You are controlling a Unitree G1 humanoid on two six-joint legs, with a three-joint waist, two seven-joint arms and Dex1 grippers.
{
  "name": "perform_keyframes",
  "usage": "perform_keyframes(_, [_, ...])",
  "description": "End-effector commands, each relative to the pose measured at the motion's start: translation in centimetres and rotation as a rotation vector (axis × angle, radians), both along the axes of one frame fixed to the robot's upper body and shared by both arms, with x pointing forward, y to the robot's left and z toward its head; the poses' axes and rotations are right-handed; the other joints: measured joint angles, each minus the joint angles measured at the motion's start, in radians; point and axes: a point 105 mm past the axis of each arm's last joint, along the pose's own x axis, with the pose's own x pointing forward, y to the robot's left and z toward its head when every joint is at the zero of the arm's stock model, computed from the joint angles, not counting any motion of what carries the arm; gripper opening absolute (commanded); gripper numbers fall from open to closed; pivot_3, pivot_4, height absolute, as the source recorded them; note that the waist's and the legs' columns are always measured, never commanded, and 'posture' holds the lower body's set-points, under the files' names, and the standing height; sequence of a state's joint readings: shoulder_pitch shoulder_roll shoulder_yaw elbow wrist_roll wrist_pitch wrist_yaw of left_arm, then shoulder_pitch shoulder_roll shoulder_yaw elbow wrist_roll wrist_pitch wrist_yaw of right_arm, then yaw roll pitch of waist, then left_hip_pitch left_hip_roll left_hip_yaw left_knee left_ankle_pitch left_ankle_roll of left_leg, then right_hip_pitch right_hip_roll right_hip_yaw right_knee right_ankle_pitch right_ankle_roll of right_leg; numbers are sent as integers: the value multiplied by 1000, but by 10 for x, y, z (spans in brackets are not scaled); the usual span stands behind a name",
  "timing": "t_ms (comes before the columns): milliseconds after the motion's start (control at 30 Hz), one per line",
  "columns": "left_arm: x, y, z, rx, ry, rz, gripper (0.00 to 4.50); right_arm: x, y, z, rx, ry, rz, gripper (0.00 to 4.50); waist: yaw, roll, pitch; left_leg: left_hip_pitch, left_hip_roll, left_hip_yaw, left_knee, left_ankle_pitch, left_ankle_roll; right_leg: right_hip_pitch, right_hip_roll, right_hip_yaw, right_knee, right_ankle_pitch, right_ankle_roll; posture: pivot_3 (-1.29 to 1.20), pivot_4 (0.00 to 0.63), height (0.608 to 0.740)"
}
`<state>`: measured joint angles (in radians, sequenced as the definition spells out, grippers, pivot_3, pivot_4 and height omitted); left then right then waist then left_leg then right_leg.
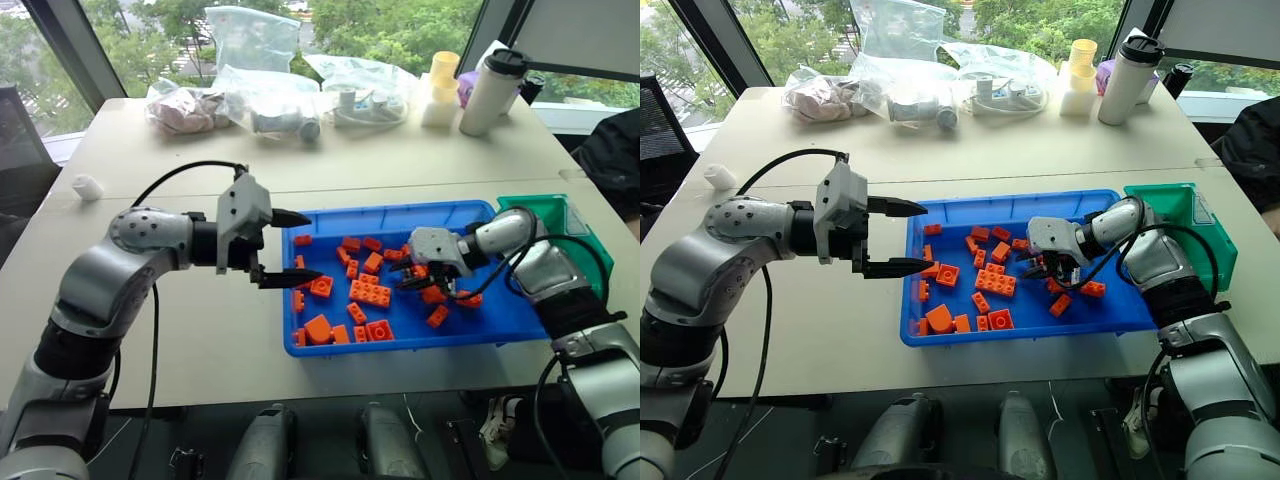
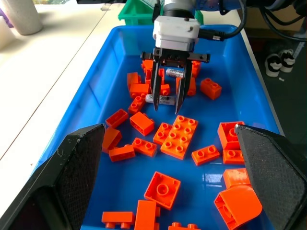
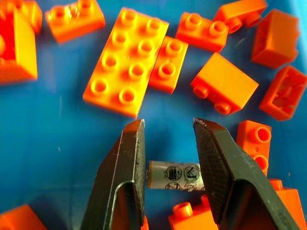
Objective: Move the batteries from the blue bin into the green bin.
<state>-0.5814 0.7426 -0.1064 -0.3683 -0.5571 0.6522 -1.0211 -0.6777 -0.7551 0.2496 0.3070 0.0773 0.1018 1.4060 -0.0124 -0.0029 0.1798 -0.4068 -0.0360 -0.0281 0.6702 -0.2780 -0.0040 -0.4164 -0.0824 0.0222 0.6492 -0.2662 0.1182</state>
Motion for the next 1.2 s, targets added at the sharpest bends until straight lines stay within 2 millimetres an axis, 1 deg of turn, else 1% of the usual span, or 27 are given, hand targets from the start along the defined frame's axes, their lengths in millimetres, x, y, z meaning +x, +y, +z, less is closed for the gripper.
perform_keyframes(33, [-3, 1, 7, -10, -33, -3, 4500, -3, -1, 29, 139, -15, -114, 2908, 1, 0, 0, 0, 0, 0, 0, 0, 0, 0, 0, 0, 0, 0, 0, 0, 150, 740])
perform_keyframes(133, [-2, 1, 6, -14, -32, 2, 4500, -3, -2, 34, 215, -4, -264, 4424, 2, 0, 0, 0, 0, 0, 0, 0, 0, 0, 0, 0, 0, 0, 0, 0, 150, 740])
perform_keyframes(167, [-3, 1, 6, -17, -32, 5, 4500, -3, 0, 38, 263, 15, -333, 4476, 2, 0, 0, 0, 0, 0, 0, 0, 0, 0, 0, 0, 0, 0, 0, 0, 150, 740])
perform_keyframes(233, [-2, 2, 7, -24, -32, 17, 4500, -14, 6, 50, 375, 96, -440, 4476, 2, 0, 0, 0, 0, 0, 0, 0, 0, -1, 0, 0, 0, 0, 0, 0, 150, 740])
perform_keyframes(333, [-1, 5, 8, -32, -33, 35, 4500, -26, 10, 58, 467, 202, -643, 4476, 0, 0, 0, -2, 0, 0, 0, 0, 0, -3, -1, 1, 1, 0, 0, 0, 150, 740])
perform_keyframes(400, [-2, 7, 10, -38, -26, 39, 4500, -32, 9, 59, 499, 235, -787, 4476, 1, 0, 0, -2, 0, -1, -1, 0, 0, -3, -1, 1, 1, 0, 0, 0, 150, 740])
perform_keyframes(467, [-8, 8, 8, -20, -1, 14, 4500, -40, 10, 52, 501, 241, -853, 4476, 2, 0, 0, -2, 0, -1, -1, 0, 0, -4, -1, 1, 1, 0, 0, 0, 150, 740])
perform_keyframes(567, [-19, 9, 3, 29, 35, -32, 4500, -51, 16, 39, 498, 252, -866, 4476, 5, 0, 0, -2, -2, -1, -1, 0, 0, -4, -2, 1, 1, 0, 0, 0, 150, 740])
perform_keyframes(700, [-20, 10, 3, 43, 32, -39, 4500, -58, 16, 23, 468, 277, -907, 4476, 0, 0, 0, -2, -2, 0, -2, 0, 0, -3, -2, 1, 1, 0, 0, 0, 150, 740])
perform_keyframes(967, [-17, 8, 4, 24, 19, -20, 4500, -57, 7, 7, 405, 305, -991, 4476, -3, 0, 0, -2, -1, 0, -2, 0, 1, -4, -1, 1, 1, 0, 0, 0, 150, 740])
perform_keyframes(1200, [-16, 7, 3, 10, 16, -2, 4500, -54, 10, -3, 419, 379, -1005, 4476, -3, 0, 0, -2, -1, 0, -2, 0, 1, -3, -1, 1, 1, 0, 0, 0, 150, 740])
